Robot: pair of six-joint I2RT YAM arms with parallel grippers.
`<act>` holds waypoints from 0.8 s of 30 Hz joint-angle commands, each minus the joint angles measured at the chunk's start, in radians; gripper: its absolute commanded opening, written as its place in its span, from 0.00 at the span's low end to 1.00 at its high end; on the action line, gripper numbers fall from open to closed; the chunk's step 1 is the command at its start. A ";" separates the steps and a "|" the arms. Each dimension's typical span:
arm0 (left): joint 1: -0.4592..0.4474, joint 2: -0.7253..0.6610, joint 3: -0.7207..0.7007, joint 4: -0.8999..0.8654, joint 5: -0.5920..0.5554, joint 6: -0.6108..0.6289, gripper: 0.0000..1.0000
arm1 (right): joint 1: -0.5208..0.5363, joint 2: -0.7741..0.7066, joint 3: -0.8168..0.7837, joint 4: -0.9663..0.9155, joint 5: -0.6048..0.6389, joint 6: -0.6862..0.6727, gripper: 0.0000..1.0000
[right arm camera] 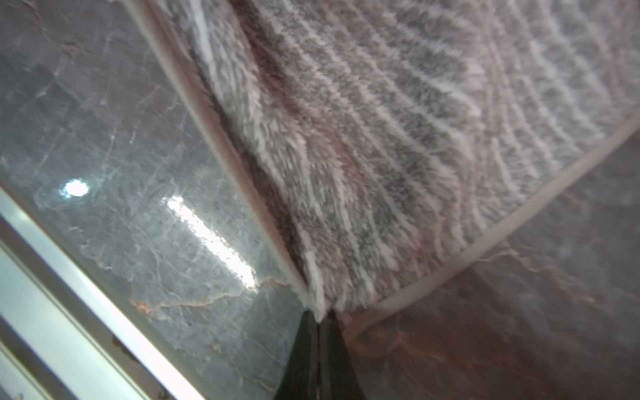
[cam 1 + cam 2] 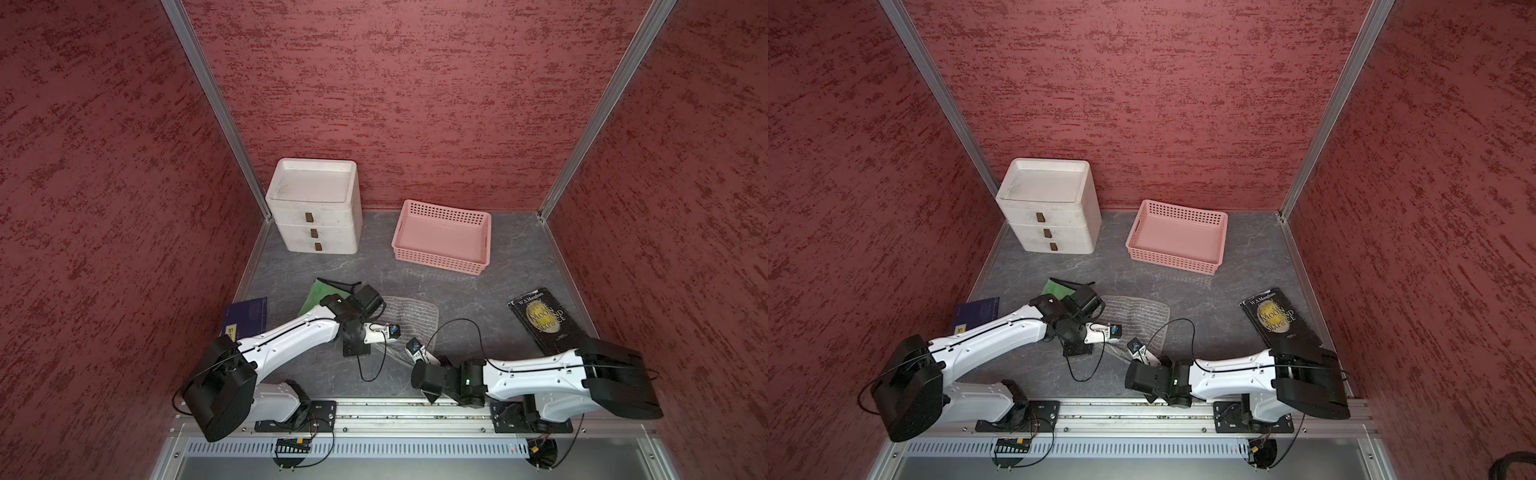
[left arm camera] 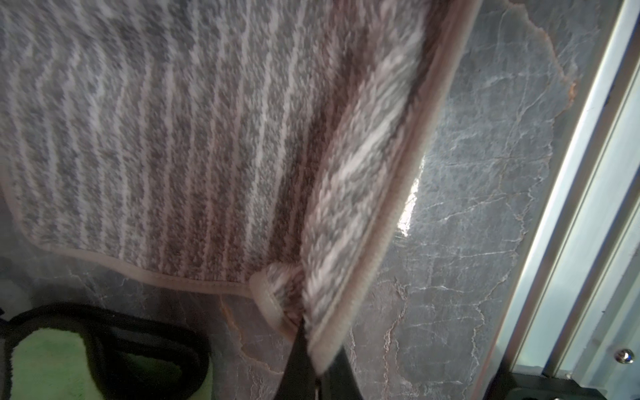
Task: Fold the square dishcloth
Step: Fold the cleaning item at the center of the board.
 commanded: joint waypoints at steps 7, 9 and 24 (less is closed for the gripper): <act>-0.084 -0.115 -0.006 -0.096 -0.017 0.028 0.01 | 0.008 -0.200 0.052 -0.269 -0.067 0.063 0.00; -0.087 -0.140 0.003 -0.115 0.004 0.022 0.04 | 0.008 -0.269 0.063 -0.324 -0.086 0.066 0.00; -0.084 -0.105 0.036 -0.025 -0.093 0.034 0.00 | -0.162 -0.266 0.153 -0.422 -0.278 -0.025 0.00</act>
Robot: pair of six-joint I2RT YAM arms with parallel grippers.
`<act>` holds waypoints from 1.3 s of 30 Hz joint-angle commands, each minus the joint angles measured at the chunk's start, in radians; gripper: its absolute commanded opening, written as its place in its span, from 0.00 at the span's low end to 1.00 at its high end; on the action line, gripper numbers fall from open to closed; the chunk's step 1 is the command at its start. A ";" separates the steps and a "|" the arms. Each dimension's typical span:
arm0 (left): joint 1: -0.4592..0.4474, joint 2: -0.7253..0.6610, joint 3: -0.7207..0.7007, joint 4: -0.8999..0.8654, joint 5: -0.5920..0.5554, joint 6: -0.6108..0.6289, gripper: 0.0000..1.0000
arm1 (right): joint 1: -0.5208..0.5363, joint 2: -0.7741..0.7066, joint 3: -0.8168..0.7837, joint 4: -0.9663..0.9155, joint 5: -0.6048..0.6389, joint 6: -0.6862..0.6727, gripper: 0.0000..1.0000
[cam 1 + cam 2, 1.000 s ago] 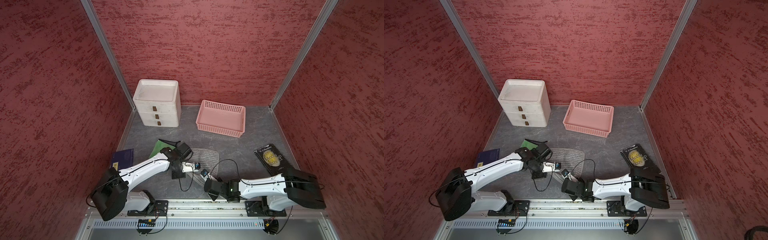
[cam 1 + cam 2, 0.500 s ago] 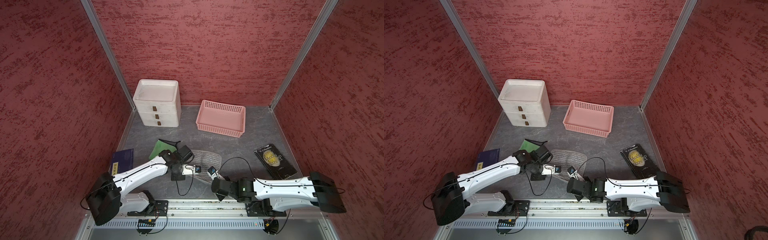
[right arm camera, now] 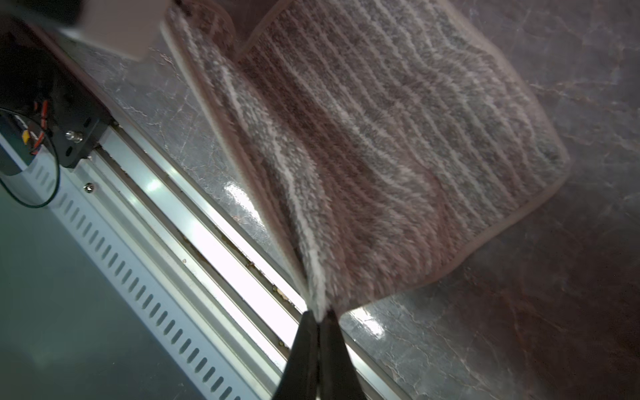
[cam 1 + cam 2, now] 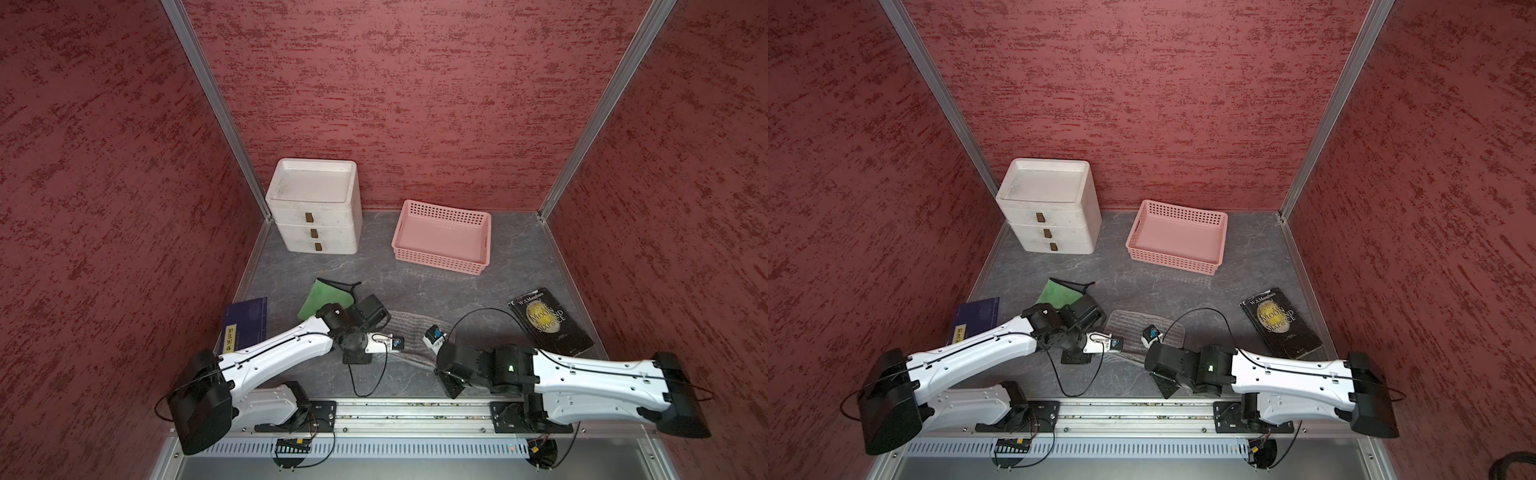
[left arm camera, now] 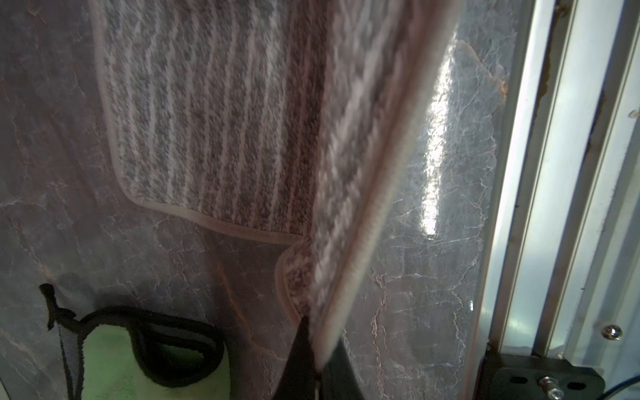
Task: Fold the square dishcloth
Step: Fold the cleaning item at the center of the board.
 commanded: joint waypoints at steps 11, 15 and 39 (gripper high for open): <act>0.118 0.261 0.083 0.402 -0.187 0.073 0.02 | -0.331 0.177 0.071 0.031 -0.168 -0.118 0.00; 0.143 0.354 0.138 0.473 -0.241 0.071 0.02 | -0.417 0.235 0.098 0.026 -0.128 -0.134 0.00; 0.190 0.442 0.196 0.597 -0.301 0.033 0.68 | -0.698 0.262 0.156 0.133 0.161 -0.099 0.71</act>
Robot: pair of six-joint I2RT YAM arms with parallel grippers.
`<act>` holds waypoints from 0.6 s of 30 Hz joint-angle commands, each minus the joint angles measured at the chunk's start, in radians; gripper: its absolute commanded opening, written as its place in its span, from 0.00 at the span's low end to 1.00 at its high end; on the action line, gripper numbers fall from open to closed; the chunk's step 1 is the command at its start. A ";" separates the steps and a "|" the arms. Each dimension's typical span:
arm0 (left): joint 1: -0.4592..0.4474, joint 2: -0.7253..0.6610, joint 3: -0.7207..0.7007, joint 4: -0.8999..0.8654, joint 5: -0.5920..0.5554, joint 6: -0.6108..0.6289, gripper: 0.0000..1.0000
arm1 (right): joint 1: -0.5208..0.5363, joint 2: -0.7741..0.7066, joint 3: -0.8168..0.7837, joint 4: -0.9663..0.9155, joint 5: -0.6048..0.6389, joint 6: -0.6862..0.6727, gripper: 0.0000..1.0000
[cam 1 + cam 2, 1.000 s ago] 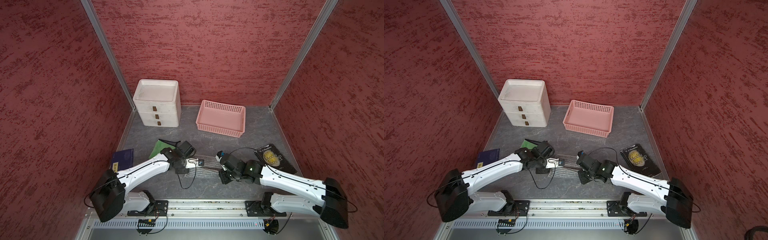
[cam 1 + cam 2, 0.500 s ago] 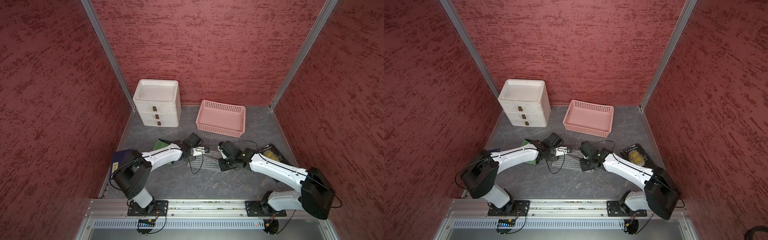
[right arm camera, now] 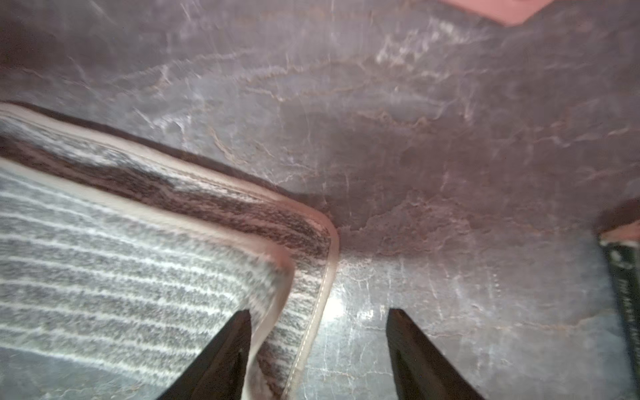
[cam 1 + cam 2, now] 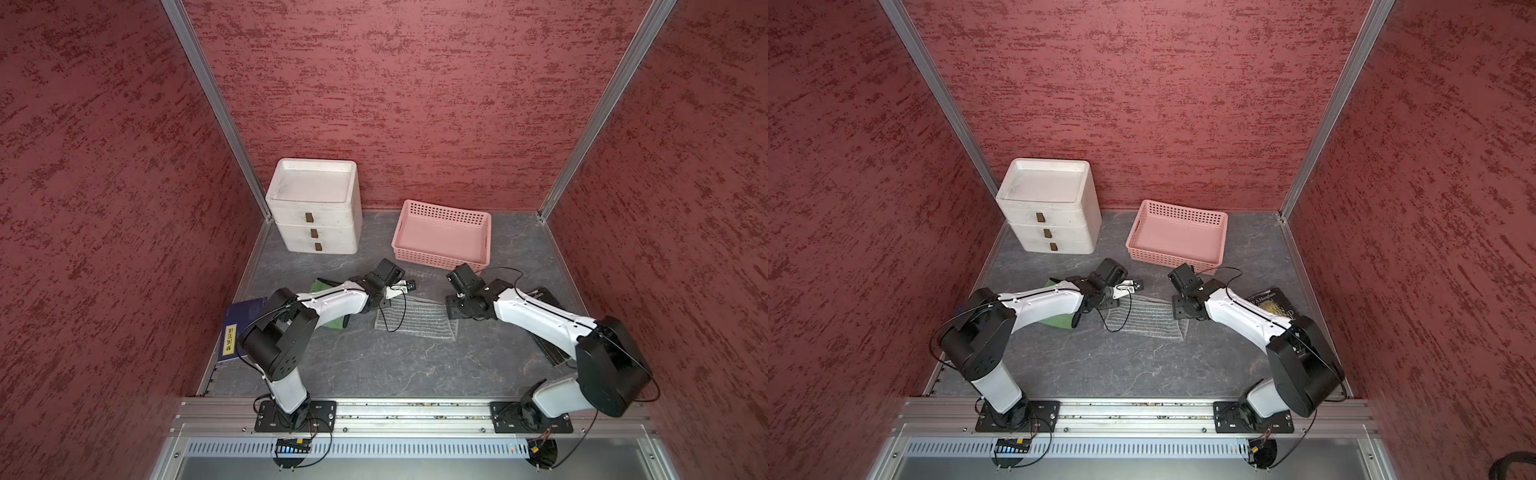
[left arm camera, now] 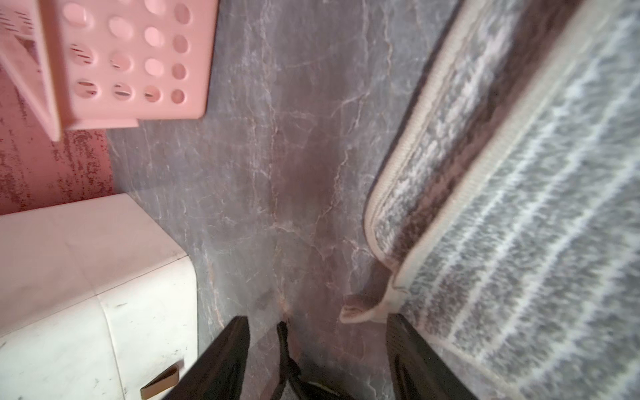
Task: Fold the square dishcloth
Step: Fold the cleaning item at the center of the board.
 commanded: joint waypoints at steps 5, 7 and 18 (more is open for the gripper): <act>-0.031 -0.121 -0.010 -0.127 0.060 -0.060 0.68 | 0.000 -0.120 -0.036 0.013 0.101 0.059 0.66; -0.061 -0.137 -0.018 -0.171 0.109 -0.093 0.68 | 0.002 -0.108 -0.034 0.021 0.004 0.065 0.58; -0.084 0.003 -0.021 -0.131 0.124 -0.149 0.67 | -0.041 0.141 -0.052 0.154 -0.171 0.096 0.40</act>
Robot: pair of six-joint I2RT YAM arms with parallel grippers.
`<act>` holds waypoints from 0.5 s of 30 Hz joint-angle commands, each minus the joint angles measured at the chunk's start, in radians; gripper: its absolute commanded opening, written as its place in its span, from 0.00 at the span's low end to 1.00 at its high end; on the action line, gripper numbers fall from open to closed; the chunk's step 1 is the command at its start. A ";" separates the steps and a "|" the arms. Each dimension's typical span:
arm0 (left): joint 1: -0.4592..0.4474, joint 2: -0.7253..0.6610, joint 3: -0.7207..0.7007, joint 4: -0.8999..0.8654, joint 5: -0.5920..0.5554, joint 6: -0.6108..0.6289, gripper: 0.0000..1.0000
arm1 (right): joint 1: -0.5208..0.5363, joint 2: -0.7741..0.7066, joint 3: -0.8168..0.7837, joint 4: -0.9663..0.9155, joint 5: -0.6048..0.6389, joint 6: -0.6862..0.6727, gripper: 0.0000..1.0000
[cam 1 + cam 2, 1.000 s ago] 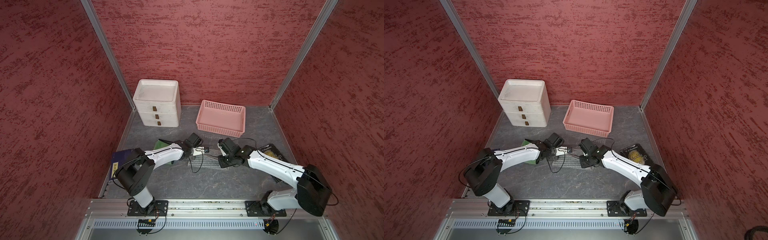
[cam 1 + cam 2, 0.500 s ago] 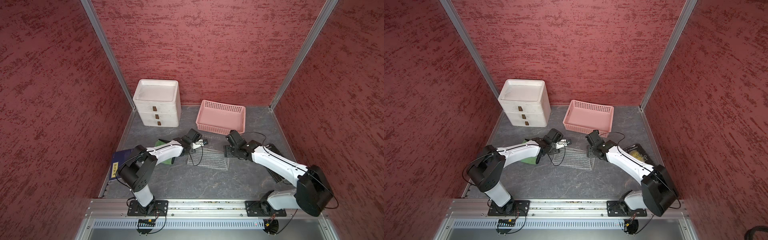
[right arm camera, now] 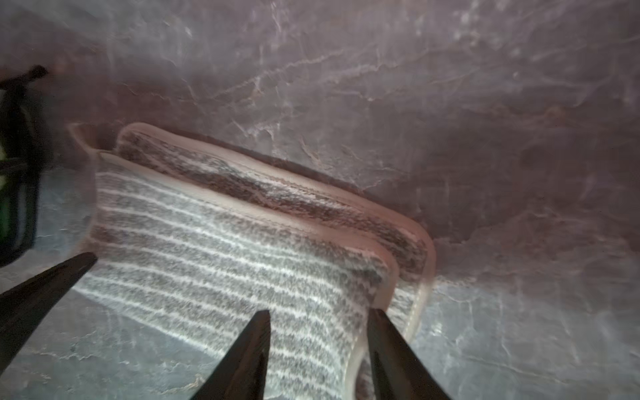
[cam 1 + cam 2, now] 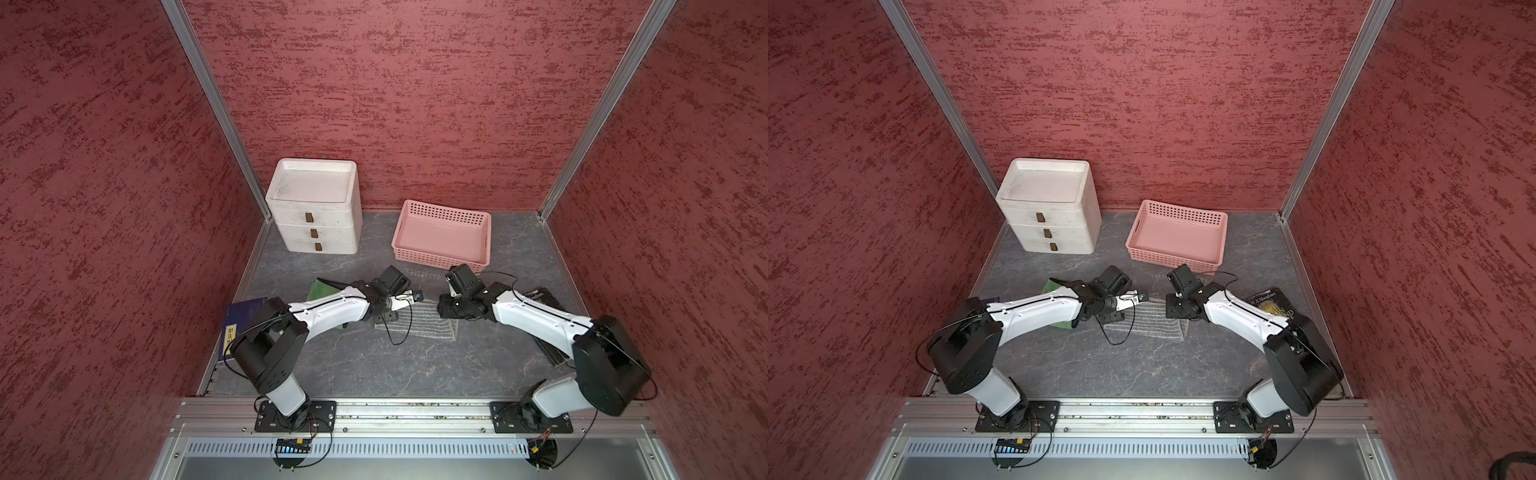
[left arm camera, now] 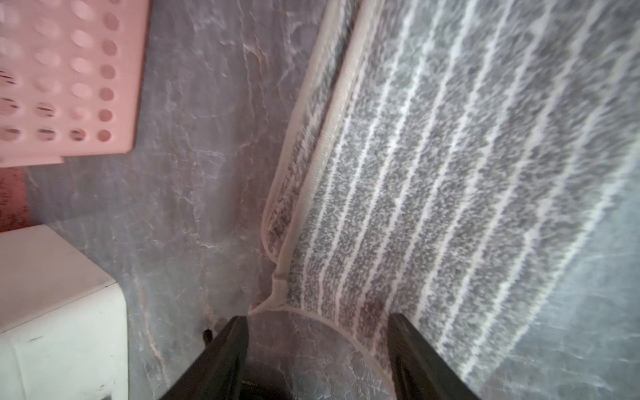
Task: Fold the square dishcloth
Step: Fold the cleaning item at the center of the board, then adjust the cleaning item at the center of the board.
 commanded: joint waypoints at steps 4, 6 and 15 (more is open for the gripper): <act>0.004 0.065 -0.039 0.078 -0.077 0.028 0.66 | -0.025 0.036 -0.050 -0.054 0.154 0.016 0.37; 0.008 0.064 -0.054 0.101 -0.090 0.042 0.66 | -0.025 0.006 -0.059 -0.068 0.149 0.019 0.36; 0.018 -0.004 -0.072 0.162 -0.068 0.049 0.69 | -0.022 -0.259 -0.038 -0.094 0.018 0.032 0.29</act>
